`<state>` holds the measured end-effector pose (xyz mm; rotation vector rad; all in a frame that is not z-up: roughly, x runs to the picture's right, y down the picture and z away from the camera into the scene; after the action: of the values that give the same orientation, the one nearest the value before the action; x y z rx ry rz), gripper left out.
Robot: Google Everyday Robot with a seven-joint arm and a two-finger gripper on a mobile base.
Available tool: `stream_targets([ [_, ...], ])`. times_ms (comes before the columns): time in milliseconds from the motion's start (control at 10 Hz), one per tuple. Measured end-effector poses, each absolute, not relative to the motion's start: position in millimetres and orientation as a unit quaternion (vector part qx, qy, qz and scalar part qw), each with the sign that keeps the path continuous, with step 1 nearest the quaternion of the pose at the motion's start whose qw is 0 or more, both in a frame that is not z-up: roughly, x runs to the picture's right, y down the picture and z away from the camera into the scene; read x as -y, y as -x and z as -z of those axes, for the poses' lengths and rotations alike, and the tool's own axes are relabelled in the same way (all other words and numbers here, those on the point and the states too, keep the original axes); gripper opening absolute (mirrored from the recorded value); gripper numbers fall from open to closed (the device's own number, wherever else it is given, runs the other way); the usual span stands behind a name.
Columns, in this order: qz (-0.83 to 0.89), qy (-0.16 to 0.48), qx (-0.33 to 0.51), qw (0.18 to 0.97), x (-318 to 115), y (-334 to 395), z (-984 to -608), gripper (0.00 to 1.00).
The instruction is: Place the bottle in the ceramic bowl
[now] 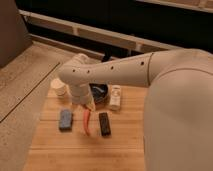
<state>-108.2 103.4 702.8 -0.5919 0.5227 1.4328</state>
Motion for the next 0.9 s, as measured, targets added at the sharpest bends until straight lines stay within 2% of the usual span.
stream_targets([
  [900,-0.641,0.260,-0.237,0.682,-101.9,107.2,-703.3,0.65],
])
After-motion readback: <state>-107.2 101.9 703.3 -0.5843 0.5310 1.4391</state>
